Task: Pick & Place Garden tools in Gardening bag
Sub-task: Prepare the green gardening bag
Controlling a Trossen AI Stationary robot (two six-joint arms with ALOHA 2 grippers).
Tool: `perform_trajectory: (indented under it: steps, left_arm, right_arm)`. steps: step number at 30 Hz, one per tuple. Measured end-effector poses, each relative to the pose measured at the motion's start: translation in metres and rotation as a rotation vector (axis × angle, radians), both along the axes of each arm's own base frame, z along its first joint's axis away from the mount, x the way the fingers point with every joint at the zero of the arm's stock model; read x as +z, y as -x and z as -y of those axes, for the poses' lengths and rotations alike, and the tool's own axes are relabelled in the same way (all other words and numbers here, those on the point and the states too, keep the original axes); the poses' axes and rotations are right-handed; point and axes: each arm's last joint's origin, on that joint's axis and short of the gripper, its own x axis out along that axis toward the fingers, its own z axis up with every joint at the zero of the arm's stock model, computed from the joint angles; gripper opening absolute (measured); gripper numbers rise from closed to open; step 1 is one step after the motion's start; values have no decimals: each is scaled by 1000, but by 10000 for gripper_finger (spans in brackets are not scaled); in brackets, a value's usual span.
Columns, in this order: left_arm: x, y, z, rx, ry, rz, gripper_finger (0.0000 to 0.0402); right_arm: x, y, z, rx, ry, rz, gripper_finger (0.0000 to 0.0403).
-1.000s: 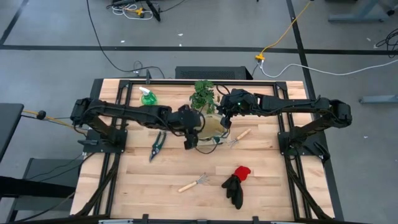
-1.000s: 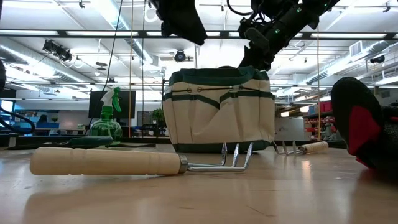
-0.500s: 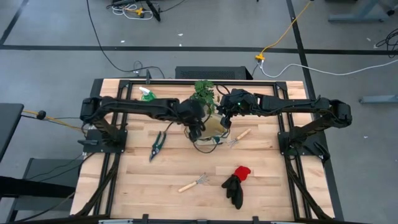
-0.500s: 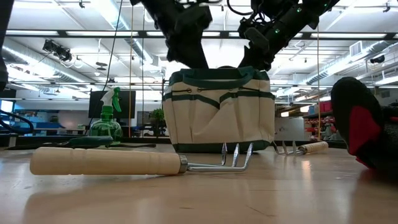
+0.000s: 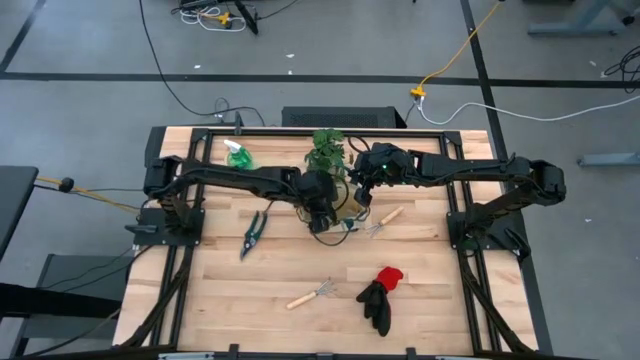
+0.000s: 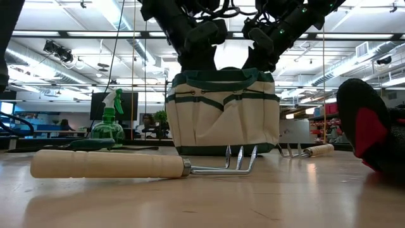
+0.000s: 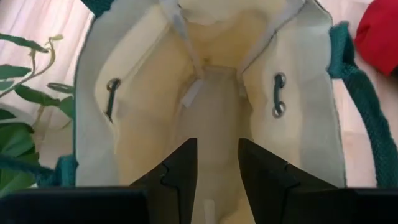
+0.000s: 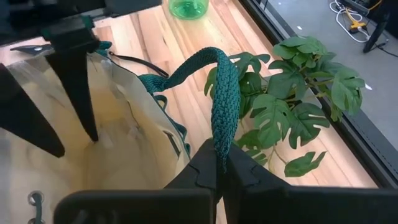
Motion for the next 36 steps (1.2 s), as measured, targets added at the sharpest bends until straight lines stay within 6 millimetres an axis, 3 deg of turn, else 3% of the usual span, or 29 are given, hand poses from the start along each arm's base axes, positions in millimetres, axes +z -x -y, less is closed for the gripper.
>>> perform_trajectory:
  steps: [17,36]
  left_arm:
    - [-38,-15,6,-103,52,-80,122]
    - [-35,-13,19,-327,279,-63,122]
  right_arm:
    - [0,0,0,-1,0,6,4]
    - [0,0,0,7,5,0,4]
